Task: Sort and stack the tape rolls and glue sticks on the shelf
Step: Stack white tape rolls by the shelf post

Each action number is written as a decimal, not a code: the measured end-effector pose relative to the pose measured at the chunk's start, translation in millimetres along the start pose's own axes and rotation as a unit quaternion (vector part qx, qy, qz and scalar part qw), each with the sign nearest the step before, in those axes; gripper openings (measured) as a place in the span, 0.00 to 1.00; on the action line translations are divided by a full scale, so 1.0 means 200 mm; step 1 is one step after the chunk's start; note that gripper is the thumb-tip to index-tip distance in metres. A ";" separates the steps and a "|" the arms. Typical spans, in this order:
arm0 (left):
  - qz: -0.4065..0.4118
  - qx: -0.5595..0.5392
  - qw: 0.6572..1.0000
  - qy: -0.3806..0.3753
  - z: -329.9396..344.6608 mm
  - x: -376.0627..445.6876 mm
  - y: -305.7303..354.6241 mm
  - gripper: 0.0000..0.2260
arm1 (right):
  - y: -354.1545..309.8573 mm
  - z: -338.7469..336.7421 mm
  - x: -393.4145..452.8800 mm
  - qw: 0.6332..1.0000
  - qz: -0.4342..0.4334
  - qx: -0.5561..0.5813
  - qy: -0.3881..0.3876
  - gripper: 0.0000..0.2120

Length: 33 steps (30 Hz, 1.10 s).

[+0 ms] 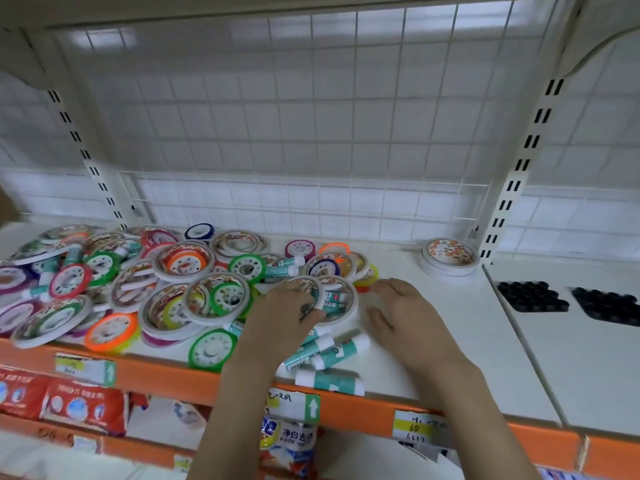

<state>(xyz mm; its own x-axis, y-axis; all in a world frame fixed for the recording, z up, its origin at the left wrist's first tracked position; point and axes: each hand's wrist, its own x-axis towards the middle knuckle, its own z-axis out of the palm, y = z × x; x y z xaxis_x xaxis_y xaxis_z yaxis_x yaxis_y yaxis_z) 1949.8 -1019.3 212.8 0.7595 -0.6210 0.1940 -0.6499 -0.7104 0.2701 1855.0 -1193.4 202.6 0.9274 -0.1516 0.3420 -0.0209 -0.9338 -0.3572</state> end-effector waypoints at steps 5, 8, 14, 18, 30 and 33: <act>0.008 0.000 1.000 0.026 -0.01 0.02 -0.01 0.12 | -0.01 0.01 0.01 1.000 0.018 -0.005 0.010 0.15; 0.017 -0.042 0.999 0.031 -0.05 0.04 -0.03 0.08 | -0.01 0.01 0.02 0.999 0.040 -0.002 0.021 0.16; 0.039 -0.038 0.995 0.086 -0.14 0.06 -0.09 0.10 | -0.07 0.03 0.06 0.999 0.026 0.003 0.029 0.14; 0.040 -0.037 0.989 0.137 -0.19 0.05 -0.16 0.11 | -0.12 0.08 0.10 1.000 0.006 -0.001 0.021 0.16; -0.017 -0.013 0.990 0.136 -0.17 0.07 -0.27 0.10 | -0.13 0.09 0.09 0.998 -0.017 0.019 -0.060 0.19; -0.009 -0.010 0.991 0.132 -0.14 0.09 -0.25 0.09 | -0.10 0.08 0.08 0.997 -0.026 0.023 -0.071 0.14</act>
<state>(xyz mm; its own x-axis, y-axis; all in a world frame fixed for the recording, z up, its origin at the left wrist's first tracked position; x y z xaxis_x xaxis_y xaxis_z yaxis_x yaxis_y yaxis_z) 1997.2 -985.4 230.0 0.7535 -0.4983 0.4288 -0.6378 -0.7123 0.2929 1876.1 -1172.3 201.0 0.9703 -0.0527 0.2362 0.0429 -0.9231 -0.3822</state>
